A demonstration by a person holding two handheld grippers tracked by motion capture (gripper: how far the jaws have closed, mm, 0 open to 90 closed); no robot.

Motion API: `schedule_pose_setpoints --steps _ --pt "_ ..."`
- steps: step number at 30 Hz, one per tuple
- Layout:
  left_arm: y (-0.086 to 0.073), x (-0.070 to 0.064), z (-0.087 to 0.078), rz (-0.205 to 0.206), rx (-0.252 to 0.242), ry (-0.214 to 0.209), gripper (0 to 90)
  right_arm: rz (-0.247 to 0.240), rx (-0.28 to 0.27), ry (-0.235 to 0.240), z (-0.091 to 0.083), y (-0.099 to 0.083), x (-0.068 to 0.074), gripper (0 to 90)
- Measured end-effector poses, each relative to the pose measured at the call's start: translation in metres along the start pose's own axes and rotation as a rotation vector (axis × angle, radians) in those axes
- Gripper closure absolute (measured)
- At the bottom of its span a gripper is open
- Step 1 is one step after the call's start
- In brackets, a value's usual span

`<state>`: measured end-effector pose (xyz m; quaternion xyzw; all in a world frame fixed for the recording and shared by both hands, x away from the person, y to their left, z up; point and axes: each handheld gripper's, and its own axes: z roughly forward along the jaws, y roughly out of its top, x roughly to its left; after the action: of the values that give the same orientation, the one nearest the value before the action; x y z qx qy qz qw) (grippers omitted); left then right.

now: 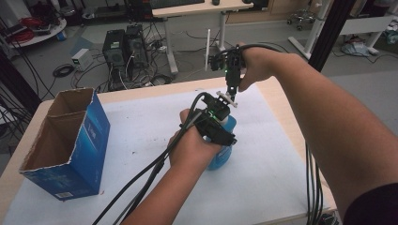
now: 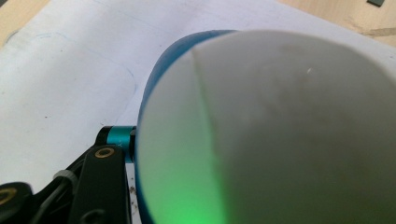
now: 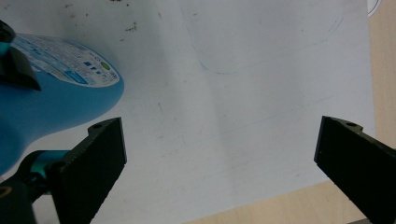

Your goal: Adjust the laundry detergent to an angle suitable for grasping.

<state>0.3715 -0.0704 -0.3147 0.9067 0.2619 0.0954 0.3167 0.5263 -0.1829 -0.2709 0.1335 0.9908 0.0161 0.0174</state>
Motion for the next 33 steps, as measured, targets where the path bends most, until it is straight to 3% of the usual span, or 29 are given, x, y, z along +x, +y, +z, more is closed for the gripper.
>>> schedule_pose_setpoints --steps 9,14,25,27,28,29,33 --pt "-0.001 0.007 -0.031 0.022 -0.003 -0.013 42.4 -0.007 -0.006 0.001 0.000 0.006 0.005 1.5" --pt "-0.006 0.015 -0.051 0.040 -0.011 -0.049 42.4 -0.013 -0.004 -0.003 -0.002 0.007 0.007 1.5" --pt "-0.019 0.035 -0.083 0.155 0.044 -0.105 42.4 -0.031 -0.003 -0.011 -0.006 0.012 0.017 1.5" --pt "-0.026 0.043 -0.093 0.211 0.075 -0.127 42.4 -0.046 -0.006 -0.014 -0.006 0.013 0.021 1.5" --pt "-0.026 0.043 -0.093 0.211 0.075 -0.127 42.3 -0.042 -0.006 -0.015 -0.006 0.014 0.022 1.5" --pt "-0.031 0.049 -0.100 0.237 0.084 -0.150 42.3 -0.058 -0.010 -0.016 -0.006 0.014 0.022 1.5" --pt "-0.037 0.058 -0.108 0.275 0.099 -0.191 42.4 -0.060 -0.008 -0.019 -0.006 0.016 0.025 1.5"
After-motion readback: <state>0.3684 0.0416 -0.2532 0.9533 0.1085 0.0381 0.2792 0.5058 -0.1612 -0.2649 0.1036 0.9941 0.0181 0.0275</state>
